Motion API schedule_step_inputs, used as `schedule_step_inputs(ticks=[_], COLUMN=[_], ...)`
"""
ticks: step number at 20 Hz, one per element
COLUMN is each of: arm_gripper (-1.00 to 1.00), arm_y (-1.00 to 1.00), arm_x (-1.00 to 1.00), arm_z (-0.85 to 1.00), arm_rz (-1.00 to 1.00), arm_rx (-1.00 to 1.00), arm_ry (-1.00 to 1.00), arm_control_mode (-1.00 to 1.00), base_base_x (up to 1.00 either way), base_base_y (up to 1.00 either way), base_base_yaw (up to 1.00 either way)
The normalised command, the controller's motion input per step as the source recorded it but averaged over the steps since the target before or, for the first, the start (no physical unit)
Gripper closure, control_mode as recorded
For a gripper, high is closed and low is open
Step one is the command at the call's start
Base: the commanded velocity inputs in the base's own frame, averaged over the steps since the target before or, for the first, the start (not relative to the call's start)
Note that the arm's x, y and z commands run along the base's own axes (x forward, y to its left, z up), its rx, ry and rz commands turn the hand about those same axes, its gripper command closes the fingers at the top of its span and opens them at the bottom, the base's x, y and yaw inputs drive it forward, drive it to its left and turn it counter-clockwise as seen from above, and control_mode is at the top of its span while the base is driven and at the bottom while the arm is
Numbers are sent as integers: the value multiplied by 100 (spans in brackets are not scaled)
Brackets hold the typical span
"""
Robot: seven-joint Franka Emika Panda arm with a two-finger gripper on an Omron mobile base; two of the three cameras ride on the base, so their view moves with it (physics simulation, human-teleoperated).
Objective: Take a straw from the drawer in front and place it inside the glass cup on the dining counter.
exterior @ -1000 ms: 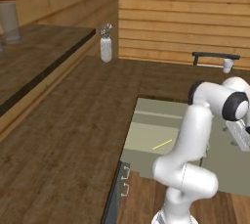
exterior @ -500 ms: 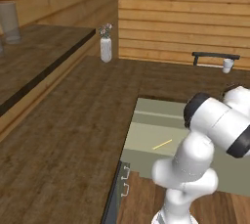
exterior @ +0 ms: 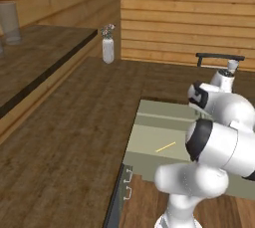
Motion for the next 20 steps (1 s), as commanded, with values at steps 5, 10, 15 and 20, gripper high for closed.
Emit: schedule_step_inputs(ticks=[5, 10, 15, 20], arm_gripper=[-100, -100, -100, -100], arm_y=[30, 2, 0, -7], arm_x=[59, 55, 19, -1], arm_z=[-14, -46, -76, -86], arm_rz=[0, 0, 0, 4], arm_rx=[-2, -3, -4, -4], arm_ry=[41, 33, 14, -2], arm_control_mode=[-100, -100, -100, -100], base_base_x=[0, 0, 0, 0], base_base_y=[0, 0, 0, 0], base_base_yaw=[0, 0, 0, 0])
